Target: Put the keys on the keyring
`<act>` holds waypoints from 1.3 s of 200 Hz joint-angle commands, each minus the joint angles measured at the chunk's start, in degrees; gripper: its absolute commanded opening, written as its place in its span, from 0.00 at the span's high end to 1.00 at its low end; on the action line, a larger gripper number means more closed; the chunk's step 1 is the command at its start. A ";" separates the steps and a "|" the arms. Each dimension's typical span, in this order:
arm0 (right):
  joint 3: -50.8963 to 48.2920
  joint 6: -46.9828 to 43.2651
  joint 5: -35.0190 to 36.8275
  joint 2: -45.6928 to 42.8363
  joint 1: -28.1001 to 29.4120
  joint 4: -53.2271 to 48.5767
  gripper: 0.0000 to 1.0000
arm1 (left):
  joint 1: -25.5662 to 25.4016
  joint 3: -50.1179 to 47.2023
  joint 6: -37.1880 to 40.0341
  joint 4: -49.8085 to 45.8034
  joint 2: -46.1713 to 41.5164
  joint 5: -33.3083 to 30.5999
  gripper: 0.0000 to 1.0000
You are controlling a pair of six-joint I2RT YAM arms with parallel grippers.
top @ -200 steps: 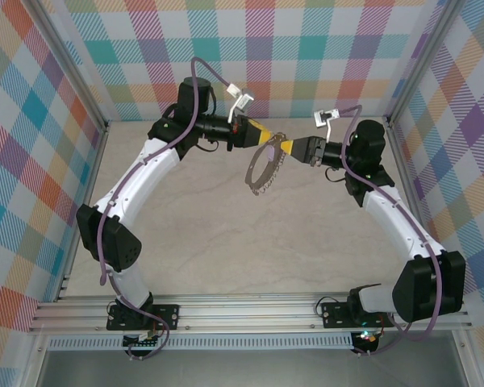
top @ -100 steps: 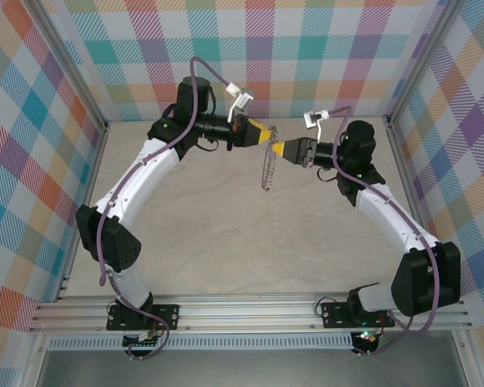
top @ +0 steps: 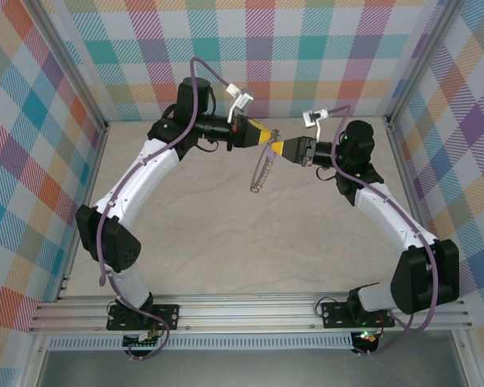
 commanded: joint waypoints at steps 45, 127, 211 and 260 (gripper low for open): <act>1.13 1.63 -0.86 1.11 0.33 4.28 0.98 | -0.73 -1.30 -1.39 4.45 -3.39 0.67 1.00; 2.07 1.94 -0.41 2.92 1.99 4.75 1.00 | -1.17 -6.65 -6.69 13.40 -5.62 -2.08 1.00; 2.55 1.59 0.80 3.68 2.34 4.08 1.00 | -1.52 -12.81 -10.22 19.11 -8.30 -5.97 1.00; -0.29 -2.25 2.48 -0.95 2.16 -0.94 0.58 | -1.52 -13.98 -12.53 21.01 -9.17 -11.68 1.00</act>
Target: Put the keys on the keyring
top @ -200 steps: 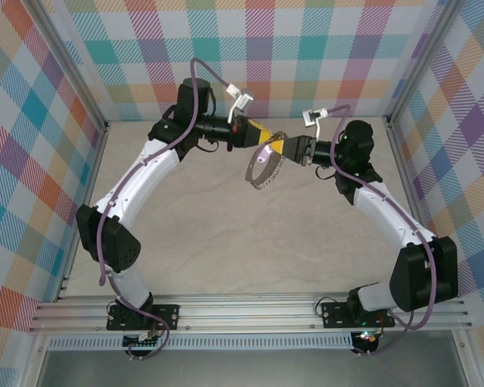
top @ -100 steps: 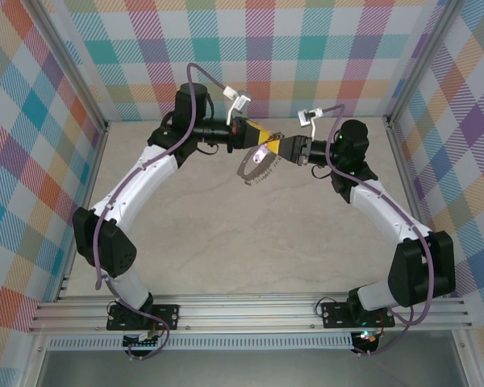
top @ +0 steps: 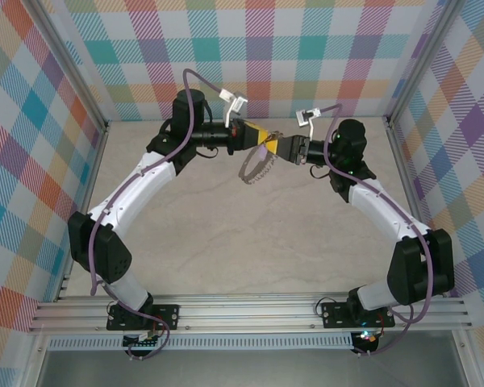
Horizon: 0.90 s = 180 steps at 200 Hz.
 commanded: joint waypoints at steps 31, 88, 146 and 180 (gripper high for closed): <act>-6.38 -6.61 5.05 -10.59 -1.13 -6.67 0.46 | -1.04 -2.97 -6.26 9.40 -4.34 -6.96 1.00; -12.96 -7.06 14.63 -19.10 -1.87 -3.87 0.45 | -1.04 -10.45 -15.09 23.29 -7.54 -10.29 1.00; -10.19 -8.54 18.44 -15.90 -1.83 -2.09 0.45 | -1.04 -14.60 -18.79 30.15 -9.43 -10.70 1.00; -7.77 -7.47 18.20 -12.68 0.92 -0.68 0.45 | -1.11 -15.49 -19.85 31.76 -9.81 -11.67 1.00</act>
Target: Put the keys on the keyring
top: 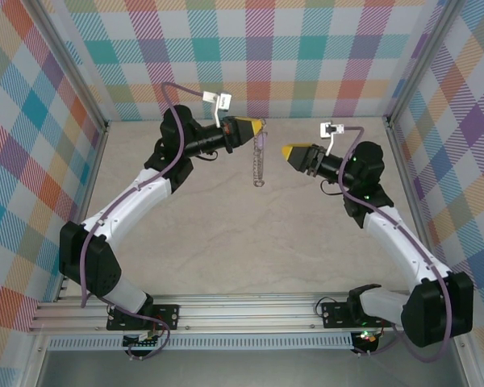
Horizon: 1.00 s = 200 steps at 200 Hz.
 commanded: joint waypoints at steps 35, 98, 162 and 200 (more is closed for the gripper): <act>6.02 -3.66 2.29 2.97 5.42 -0.06 0.42 | -0.60 -1.44 -3.92 8.33 -2.84 -0.45 1.00; 8.95 -5.84 2.42 5.37 6.18 -0.21 0.42 | -0.68 -1.55 -7.08 10.98 -2.60 0.70 1.00; 11.73 -6.27 0.29 9.01 6.45 2.02 0.42 | -0.87 -1.02 -7.83 11.56 -2.22 0.91 1.00; 13.48 -6.51 -0.02 10.80 7.38 1.95 0.42 | -0.87 -1.05 -7.78 11.54 -2.10 1.24 1.00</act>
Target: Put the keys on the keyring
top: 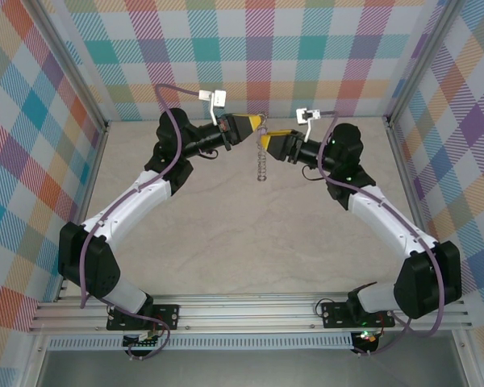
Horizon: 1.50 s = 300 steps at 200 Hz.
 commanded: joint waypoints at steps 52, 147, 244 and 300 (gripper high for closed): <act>3.61 -1.73 -0.87 2.12 1.82 2.25 0.46 | -0.92 0.29 -0.31 4.24 -1.81 1.39 1.00; 2.52 -4.46 -0.73 -2.22 1.78 -2.38 0.91 | -0.95 -0.54 0.35 3.82 -2.26 0.27 1.00; 3.98 -12.35 -2.24 -5.04 1.82 -20.26 1.00 | -0.87 0.53 2.33 1.97 -2.37 -0.02 1.00; 7.35 -17.11 -1.29 -4.92 1.82 -29.72 1.00 | -0.89 0.91 4.44 -0.26 -2.62 -0.10 1.00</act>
